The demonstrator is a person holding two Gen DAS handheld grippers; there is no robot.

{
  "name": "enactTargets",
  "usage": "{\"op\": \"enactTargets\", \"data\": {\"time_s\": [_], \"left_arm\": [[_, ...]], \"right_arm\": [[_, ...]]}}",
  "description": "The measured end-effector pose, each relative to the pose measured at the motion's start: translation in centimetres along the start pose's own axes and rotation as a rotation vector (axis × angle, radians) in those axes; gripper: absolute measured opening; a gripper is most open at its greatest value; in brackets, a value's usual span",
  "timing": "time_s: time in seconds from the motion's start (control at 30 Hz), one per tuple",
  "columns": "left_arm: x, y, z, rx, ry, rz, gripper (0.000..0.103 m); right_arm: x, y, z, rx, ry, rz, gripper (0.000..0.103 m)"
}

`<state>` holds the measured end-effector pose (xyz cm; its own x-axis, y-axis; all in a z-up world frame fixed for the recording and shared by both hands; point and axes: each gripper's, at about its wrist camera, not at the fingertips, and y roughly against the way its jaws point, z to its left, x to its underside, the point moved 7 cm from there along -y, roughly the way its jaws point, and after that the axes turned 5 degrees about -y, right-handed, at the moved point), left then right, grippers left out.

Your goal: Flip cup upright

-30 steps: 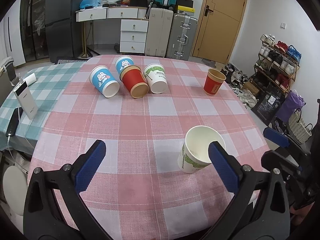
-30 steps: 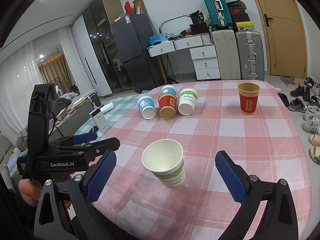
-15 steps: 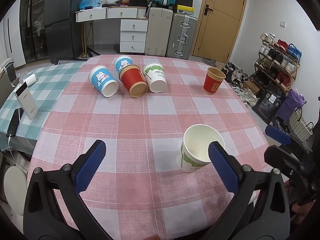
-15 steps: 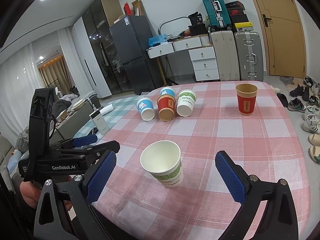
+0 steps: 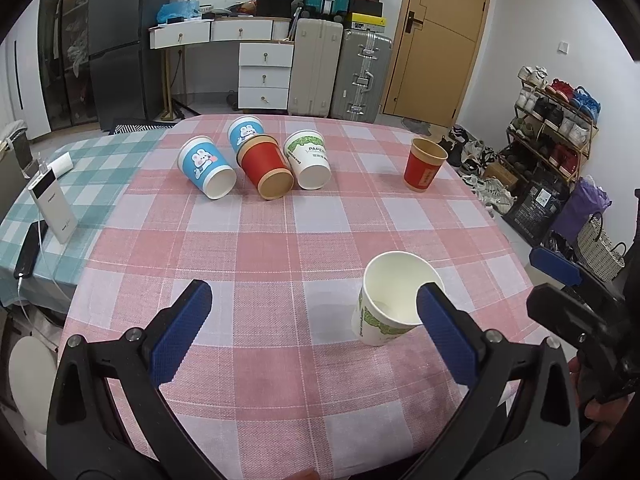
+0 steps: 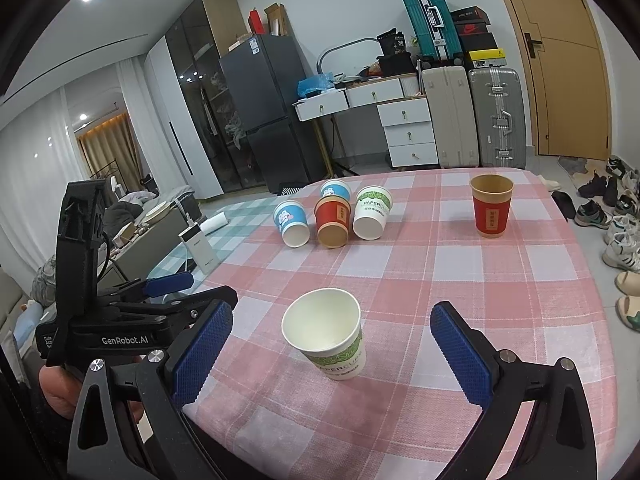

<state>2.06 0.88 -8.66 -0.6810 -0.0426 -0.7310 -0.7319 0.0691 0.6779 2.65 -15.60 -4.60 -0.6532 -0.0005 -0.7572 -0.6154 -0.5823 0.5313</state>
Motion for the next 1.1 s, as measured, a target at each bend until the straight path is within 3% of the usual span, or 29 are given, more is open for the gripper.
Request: {"op": "enactTargets", "data": {"time_s": [1.1], "left_arm": [[-0.25, 0.79, -0.36, -0.019, -0.008, -0.024, 0.102]], "right_arm": [[-0.33, 0.35, -0.29, -0.002, -0.011, -0.021, 0.101]]}}
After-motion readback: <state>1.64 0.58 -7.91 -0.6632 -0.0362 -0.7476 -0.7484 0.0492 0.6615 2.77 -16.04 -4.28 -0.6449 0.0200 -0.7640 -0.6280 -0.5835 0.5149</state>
